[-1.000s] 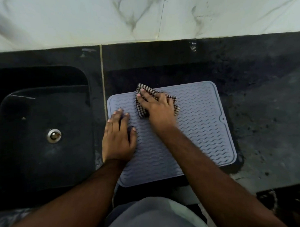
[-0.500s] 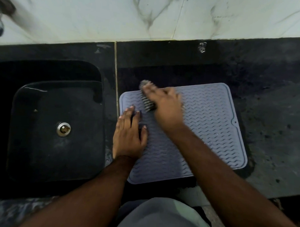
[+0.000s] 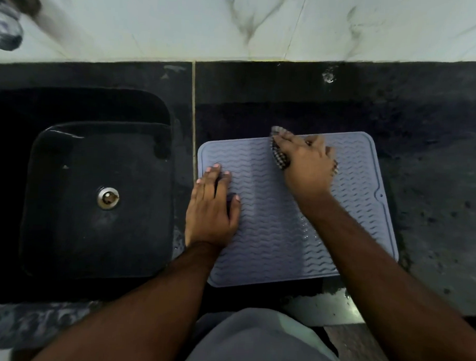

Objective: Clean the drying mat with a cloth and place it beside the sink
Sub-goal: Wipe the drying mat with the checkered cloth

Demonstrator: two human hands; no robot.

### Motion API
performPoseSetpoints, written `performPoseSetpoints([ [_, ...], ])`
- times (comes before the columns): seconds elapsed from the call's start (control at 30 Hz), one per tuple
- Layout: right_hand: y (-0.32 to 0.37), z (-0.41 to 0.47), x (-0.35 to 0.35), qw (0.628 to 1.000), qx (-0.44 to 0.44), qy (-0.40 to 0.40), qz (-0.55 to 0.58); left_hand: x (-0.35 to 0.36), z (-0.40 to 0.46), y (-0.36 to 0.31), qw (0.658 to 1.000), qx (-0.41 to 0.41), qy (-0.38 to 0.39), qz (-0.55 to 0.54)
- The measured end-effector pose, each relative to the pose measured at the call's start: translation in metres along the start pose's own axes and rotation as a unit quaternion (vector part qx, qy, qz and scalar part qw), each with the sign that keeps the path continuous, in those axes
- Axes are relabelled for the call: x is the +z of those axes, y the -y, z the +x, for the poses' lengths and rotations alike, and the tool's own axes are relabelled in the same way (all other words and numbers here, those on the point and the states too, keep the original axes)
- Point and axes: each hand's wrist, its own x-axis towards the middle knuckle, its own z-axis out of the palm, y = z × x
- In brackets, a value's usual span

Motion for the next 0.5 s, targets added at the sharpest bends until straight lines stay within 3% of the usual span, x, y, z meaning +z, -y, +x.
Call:
performPoseSetpoints([
  [0.07,0.035,0.002,0.004,0.994,-0.091,-0.004,0.053,0.0,0.0,0.001,1.0,-0.004,0.007,0.009],
  [0.17,0.085,-0.002,0.026,0.971,-0.226,0.063,0.04,0.0,0.0,0.0,0.999,-0.032,0.029,0.028],
  [0.3,0.073,0.002,0.032,0.959,-0.273,0.074,0.013,0.002,-0.001,0.001,0.999,-0.023,0.017,0.032],
  [0.37,0.044,0.005,0.025,0.962,-0.264,0.073,0.005,0.004,-0.001,0.001,1.0,-0.013,0.008,0.013],
  [0.5,-0.001,0.002,0.006,0.991,-0.092,0.085,0.044,0.003,-0.002,0.002,1.0,-0.003,-0.006,-0.015],
])
